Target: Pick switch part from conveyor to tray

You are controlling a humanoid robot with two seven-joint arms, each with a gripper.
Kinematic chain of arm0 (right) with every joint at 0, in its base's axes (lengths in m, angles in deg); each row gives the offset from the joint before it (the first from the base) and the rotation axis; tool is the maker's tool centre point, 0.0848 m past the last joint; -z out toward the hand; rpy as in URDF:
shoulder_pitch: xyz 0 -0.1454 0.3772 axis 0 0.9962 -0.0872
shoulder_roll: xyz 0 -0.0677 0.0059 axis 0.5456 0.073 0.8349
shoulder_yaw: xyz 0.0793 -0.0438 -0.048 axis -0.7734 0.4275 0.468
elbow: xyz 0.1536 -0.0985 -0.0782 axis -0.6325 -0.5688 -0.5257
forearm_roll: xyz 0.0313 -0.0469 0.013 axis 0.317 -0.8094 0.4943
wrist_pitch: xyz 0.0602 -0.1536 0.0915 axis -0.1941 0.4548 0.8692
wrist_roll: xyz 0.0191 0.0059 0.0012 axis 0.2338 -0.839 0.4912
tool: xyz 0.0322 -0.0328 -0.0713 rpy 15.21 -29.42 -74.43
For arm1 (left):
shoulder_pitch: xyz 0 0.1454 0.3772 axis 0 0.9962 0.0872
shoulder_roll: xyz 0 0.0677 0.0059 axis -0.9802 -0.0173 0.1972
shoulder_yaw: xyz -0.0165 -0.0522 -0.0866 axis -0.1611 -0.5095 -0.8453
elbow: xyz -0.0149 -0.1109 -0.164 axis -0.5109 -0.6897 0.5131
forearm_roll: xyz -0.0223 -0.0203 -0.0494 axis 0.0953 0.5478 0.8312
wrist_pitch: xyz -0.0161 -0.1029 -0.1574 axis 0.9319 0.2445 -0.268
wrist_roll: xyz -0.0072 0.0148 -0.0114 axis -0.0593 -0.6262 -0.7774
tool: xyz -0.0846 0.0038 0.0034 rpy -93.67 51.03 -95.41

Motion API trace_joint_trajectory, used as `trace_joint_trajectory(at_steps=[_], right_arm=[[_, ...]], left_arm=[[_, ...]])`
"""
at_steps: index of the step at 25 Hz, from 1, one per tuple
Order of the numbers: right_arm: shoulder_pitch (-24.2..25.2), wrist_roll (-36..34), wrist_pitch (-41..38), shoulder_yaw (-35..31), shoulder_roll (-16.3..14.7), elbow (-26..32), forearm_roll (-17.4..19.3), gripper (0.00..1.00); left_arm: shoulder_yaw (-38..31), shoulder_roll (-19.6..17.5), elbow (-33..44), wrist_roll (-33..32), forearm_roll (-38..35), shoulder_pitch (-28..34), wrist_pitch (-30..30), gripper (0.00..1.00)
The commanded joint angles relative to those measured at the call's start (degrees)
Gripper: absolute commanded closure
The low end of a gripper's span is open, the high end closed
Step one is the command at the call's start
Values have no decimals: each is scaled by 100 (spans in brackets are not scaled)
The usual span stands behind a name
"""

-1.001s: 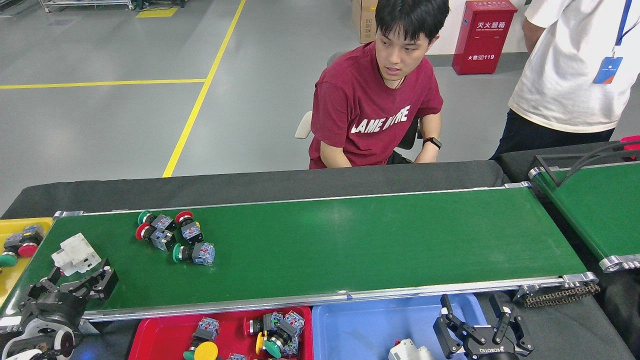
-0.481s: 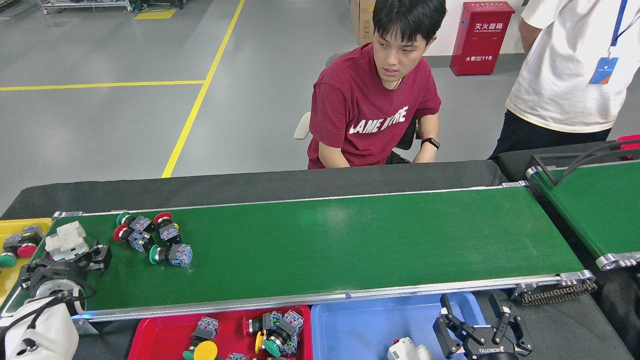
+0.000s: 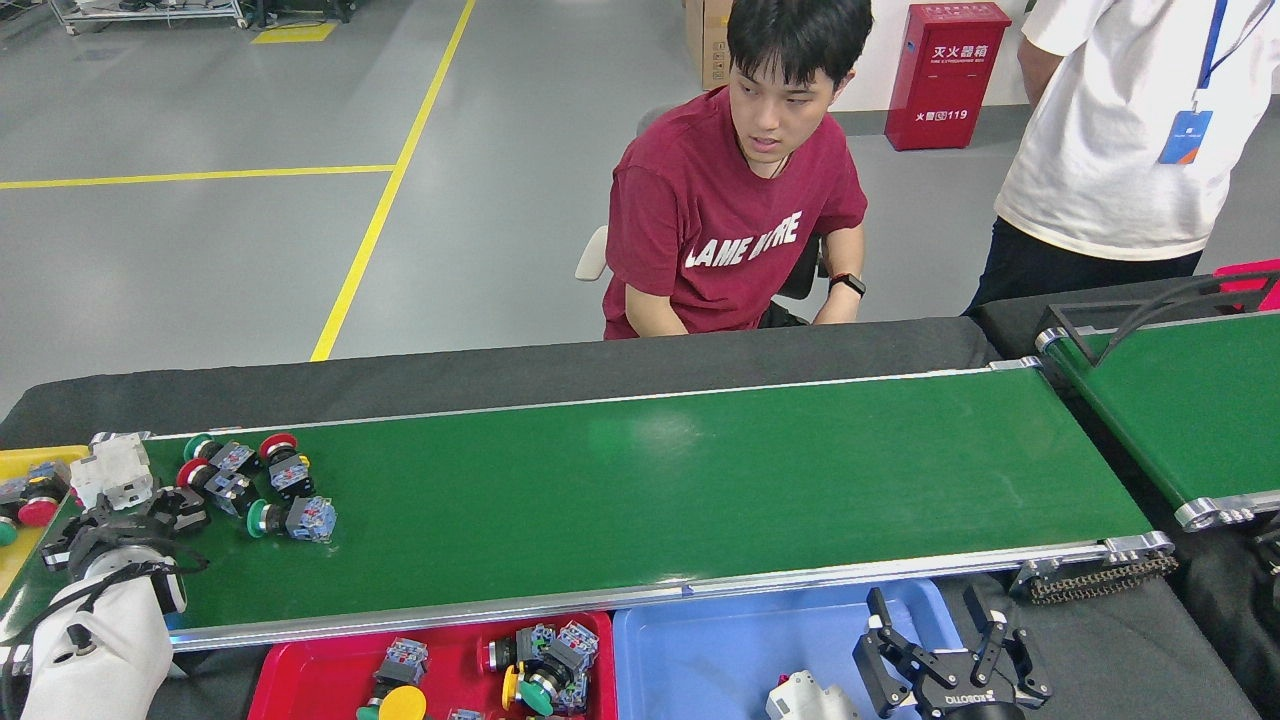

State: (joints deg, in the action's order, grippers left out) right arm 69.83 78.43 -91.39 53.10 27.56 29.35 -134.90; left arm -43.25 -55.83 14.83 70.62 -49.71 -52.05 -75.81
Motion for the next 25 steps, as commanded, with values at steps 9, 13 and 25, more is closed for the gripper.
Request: trace_joint_trajectory(at_steps=[9, 13, 25], right_arm=[[11, -46, -5, 8, -26, 88, -4, 1], [73, -46, 13, -27, -52, 97, -4, 1], [134, -46, 13, -18, -52, 211, -4, 1]], left_arm=[[46, -98, 816, 266, -18, 82, -344, 98], [-69, -204, 3479, 257, 88, 1637, -1741, 98], [1241, 596, 8251, 116, 378, 5206, -3508, 97]])
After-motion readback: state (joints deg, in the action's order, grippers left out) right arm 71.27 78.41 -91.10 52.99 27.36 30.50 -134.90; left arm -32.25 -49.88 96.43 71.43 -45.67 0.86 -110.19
